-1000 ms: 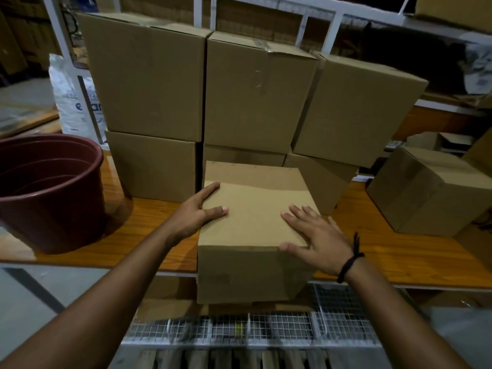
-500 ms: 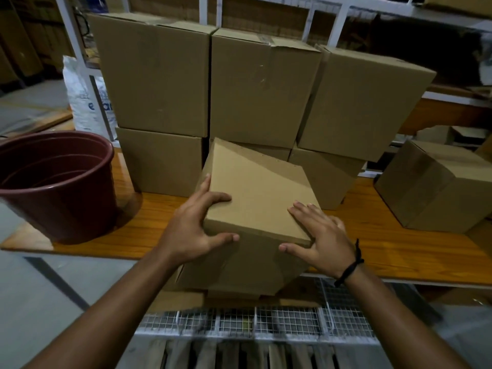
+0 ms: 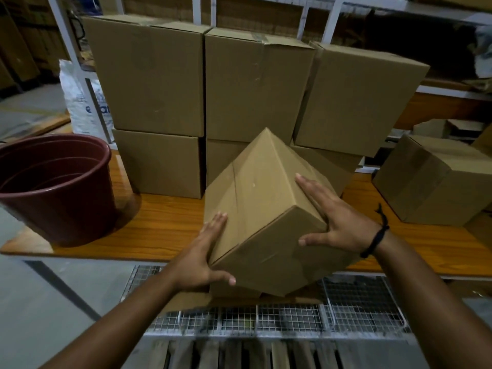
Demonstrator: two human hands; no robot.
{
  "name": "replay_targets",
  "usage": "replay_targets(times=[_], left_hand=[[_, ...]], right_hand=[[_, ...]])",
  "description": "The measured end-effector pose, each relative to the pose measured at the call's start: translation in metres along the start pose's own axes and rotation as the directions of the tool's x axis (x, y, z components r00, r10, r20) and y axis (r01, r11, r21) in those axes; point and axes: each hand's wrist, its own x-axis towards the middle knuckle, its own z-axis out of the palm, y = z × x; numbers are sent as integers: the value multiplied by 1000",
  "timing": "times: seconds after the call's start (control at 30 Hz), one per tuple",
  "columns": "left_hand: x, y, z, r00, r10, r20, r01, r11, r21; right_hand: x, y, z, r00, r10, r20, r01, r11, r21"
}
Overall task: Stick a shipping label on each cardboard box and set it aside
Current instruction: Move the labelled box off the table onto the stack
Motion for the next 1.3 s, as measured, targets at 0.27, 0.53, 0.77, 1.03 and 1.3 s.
replay_targets(times=[0.27,0.53,0.77,1.03,1.3], left_hand=[[20,31,11,952,165,-259,-172,985,-3],[35,61,10,881,405,-244,-339,901,271],[37,48,18,886,430,-173,-335,852,402],[49,66,-7,939,114,-324,-153,983,-98],[99,72,-30,980,-198,-1,182,903,-389]], right_hand=[[-29,41,-20,994,105,4,-81,743,664],[-46,80,14,961,277,10,-126,404,906],[-46,98,60,949,310,-65,-46,337,940],[-16,104,20,951,310,-3,-176,547,818],[17,83,10,917,399,-4,-339,785,518]])
